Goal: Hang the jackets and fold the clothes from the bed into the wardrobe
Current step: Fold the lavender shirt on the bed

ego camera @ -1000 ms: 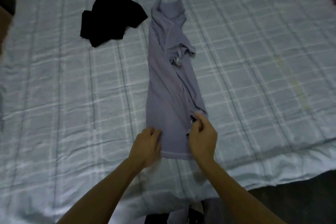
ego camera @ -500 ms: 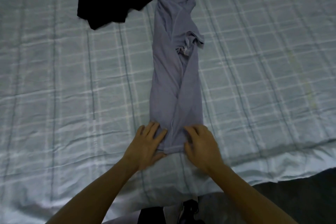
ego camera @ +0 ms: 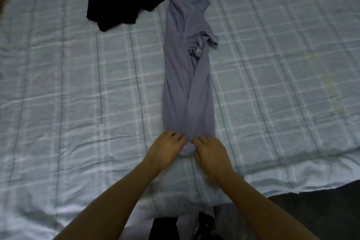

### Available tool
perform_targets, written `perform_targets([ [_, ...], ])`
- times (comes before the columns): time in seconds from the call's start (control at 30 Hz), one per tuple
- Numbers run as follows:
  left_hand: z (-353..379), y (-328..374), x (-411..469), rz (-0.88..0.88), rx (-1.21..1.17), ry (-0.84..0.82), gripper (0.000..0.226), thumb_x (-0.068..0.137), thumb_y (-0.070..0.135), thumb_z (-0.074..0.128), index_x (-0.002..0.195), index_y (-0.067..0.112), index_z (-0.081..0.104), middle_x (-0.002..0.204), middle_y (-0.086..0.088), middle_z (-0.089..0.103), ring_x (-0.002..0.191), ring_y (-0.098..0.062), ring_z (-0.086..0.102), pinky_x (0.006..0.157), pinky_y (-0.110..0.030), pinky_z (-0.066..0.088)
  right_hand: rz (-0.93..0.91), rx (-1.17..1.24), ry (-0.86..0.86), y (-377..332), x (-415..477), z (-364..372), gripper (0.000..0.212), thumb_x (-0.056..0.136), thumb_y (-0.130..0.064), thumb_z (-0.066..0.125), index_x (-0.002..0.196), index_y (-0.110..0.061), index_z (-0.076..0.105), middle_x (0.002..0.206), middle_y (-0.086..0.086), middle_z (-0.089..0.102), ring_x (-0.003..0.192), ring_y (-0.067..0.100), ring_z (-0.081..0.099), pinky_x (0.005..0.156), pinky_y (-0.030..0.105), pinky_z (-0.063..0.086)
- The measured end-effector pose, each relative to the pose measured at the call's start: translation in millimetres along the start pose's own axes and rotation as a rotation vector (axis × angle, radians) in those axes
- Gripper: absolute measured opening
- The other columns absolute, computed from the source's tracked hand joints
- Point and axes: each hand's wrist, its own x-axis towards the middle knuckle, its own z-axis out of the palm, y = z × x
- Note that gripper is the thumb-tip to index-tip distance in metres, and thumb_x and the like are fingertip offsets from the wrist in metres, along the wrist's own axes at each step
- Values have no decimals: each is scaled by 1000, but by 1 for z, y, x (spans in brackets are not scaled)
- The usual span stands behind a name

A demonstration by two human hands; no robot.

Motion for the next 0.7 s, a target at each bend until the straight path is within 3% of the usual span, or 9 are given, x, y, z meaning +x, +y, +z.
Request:
perform_targets([
  [0.13, -25, 41, -17, -60, -249, -329, 17, 85, 21, 54, 81, 9, 66, 80, -9, 66, 71, -25, 62, 61, -25, 44, 19, 38, -168, -13, -31, -30, 26, 65, -27, 37, 51, -18, 58, 49, -3, 56, 41, 14, 53, 44, 18, 29],
  [0.2, -43, 64, -18, -116, -315, -565, 20, 87, 20, 53, 92, 5, 65, 93, -13, 67, 85, -26, 61, 66, -24, 36, 61, 40, -406, -18, -42, -49, 35, 70, -33, 36, 62, -13, 64, 62, 4, 65, 56, 22, 62, 49, 24, 35],
  [0.27, -65, 74, -4, -199, -344, -654, 16, 86, 17, 54, 92, 7, 64, 97, -13, 67, 88, -27, 60, 67, -25, 35, 152, 33, -529, -12, -36, -69, 35, 80, -34, 39, 85, -13, 67, 87, 9, 69, 80, 28, 64, 61, 29, 38],
  [0.33, -88, 65, 18, -305, -399, -554, 15, 88, 17, 53, 91, 8, 64, 98, -13, 68, 90, -28, 61, 68, -25, 35, 198, 36, -343, -5, -18, -91, 32, 80, -33, 43, 90, -16, 67, 88, 8, 70, 79, 29, 65, 62, 28, 42],
  [0.4, -106, 48, 40, -405, -396, -322, 12, 90, 16, 53, 91, 9, 62, 97, -15, 67, 92, -32, 61, 66, -27, 35, 164, 35, -40, 2, 10, -107, 32, 78, -31, 43, 87, -12, 67, 77, 9, 67, 65, 31, 63, 57, 26, 42],
  [0.5, -115, 23, 62, -527, -319, 187, 20, 90, 13, 52, 109, 9, 60, 106, -15, 64, 96, -33, 59, 76, -34, 45, 164, -35, 249, 8, 45, -109, 32, 82, -18, 54, 111, -7, 63, 102, 16, 62, 89, 34, 58, 78, 41, 47],
  [0.53, -113, 18, 64, -553, -292, 313, 29, 89, 11, 53, 118, 9, 57, 112, -15, 61, 101, -32, 56, 84, -38, 46, 205, -32, 299, 6, 50, -106, 37, 82, -12, 59, 118, -7, 59, 113, 17, 59, 101, 33, 54, 88, 44, 44],
  [0.6, -104, 15, 61, -541, -243, 399, 37, 86, 9, 55, 123, 7, 53, 116, -17, 57, 102, -31, 53, 88, -42, 45, 251, 43, 314, 2, 49, -91, 47, 80, -8, 62, 127, -7, 53, 127, 18, 53, 114, 31, 47, 97, 45, 39],
  [0.7, -71, 21, 39, -331, -209, 269, 32, 77, 6, 57, 109, 4, 58, 101, -16, 58, 87, -30, 55, 74, -39, 47, 26, -10, 145, 7, 33, -45, 51, 78, -20, 57, 127, -9, 49, 128, 22, 52, 113, 36, 52, 93, 46, 43],
])
